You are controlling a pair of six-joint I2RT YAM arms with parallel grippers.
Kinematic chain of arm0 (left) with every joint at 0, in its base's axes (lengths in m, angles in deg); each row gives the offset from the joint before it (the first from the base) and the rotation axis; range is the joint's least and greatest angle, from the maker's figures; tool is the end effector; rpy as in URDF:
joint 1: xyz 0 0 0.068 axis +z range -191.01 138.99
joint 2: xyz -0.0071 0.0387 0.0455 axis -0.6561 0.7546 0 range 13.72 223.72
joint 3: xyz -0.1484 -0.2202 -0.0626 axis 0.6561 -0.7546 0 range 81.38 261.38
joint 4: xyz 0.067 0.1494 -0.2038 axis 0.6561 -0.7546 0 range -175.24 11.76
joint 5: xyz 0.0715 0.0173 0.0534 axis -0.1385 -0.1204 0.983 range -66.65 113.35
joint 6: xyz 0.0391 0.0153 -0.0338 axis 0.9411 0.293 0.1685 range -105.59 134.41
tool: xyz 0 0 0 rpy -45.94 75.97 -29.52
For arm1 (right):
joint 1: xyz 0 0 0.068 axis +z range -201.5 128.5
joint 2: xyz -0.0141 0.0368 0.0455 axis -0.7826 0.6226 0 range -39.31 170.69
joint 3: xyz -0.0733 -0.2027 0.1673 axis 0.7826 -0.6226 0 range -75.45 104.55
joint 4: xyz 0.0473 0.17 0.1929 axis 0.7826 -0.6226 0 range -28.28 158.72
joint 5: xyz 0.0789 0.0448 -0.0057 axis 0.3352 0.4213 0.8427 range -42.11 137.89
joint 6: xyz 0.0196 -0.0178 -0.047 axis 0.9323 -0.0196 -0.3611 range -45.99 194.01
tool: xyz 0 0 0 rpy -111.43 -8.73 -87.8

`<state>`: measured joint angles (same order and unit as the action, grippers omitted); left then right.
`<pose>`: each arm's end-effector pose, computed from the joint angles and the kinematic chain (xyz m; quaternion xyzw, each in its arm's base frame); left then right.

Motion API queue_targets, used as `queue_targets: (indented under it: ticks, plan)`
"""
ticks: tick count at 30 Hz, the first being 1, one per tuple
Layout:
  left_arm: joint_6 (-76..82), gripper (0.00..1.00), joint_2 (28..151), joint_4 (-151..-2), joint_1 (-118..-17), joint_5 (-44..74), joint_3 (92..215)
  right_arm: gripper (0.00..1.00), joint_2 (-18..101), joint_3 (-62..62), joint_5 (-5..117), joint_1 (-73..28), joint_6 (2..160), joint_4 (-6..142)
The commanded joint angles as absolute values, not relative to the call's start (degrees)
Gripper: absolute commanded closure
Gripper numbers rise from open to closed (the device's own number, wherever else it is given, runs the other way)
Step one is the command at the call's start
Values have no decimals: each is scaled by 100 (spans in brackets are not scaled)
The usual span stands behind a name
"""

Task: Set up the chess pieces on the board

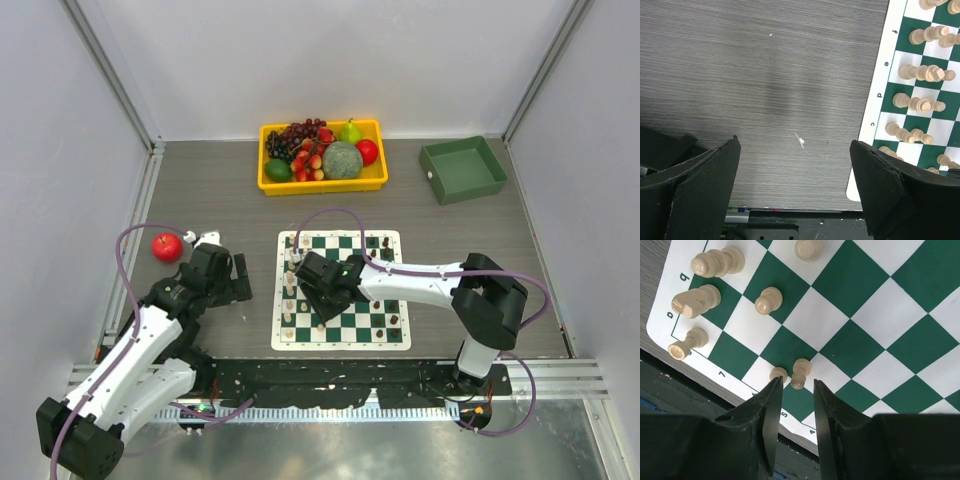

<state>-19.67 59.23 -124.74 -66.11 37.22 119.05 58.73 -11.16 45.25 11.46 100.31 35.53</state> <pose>0.1387 -0.0556 0.2396 -0.1108 0.9392 -0.0502 0.3211 0.1546 0.2993 0.1879 -0.3036 0.9313 0.1244 0.1580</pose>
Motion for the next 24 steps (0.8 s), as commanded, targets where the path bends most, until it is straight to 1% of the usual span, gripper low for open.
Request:
queue_targets:
  ticks: [1,7,12,24]
  plan:
    - [-1995,1,5942,-12333,-6588,3689,11935,64,5904,-1015,4578,1179,9976,3620]
    - [-1978,1,5942,-12351,-6588,3715,11918,69,5930,-1015,4569,1179,9967,3620]
    - [-1969,1,5942,-12359,-6588,3715,11909,76,5930,-1006,4569,1187,9967,3620]
    - [-1969,1,5907,-12342,-6588,3689,11882,73,6018,-971,4587,1179,9958,3611]
